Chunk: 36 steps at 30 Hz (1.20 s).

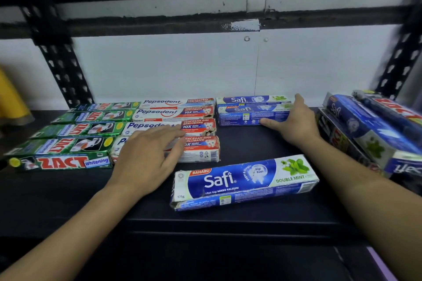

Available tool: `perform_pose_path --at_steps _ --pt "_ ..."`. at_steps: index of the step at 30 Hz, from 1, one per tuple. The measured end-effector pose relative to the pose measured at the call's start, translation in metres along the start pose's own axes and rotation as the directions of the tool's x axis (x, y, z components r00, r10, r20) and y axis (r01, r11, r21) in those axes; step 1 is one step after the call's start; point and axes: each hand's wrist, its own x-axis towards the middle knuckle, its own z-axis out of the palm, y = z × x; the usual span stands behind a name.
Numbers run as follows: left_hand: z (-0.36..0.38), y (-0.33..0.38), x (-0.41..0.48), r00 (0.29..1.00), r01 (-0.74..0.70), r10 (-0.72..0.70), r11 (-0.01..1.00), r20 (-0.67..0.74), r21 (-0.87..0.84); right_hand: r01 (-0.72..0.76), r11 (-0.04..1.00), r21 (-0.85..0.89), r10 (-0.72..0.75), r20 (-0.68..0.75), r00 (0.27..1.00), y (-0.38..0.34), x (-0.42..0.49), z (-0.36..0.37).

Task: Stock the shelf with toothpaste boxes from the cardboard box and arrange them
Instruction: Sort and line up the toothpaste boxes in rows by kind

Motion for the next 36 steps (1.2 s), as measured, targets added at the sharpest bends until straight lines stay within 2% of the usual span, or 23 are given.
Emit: perform_pose_path --at_steps 7,19,36 --pt "-0.0008 0.0006 -0.0004 1.0 -0.004 0.004 1.0 -0.01 -0.014 0.012 0.999 0.038 -0.014 0.031 0.999 -0.0017 -0.0019 -0.0047" --pt "-0.001 0.001 -0.0003 1.0 -0.005 0.005 1.0 -0.007 -0.01 0.048 0.999 -0.007 -0.047 0.012 0.999 0.0003 -0.0014 -0.0027" --pt "-0.0025 0.0026 0.0006 1.0 0.002 -0.002 1.0 -0.018 -0.025 0.045 0.998 -0.054 -0.04 0.085 0.996 -0.0028 -0.001 -0.0071"
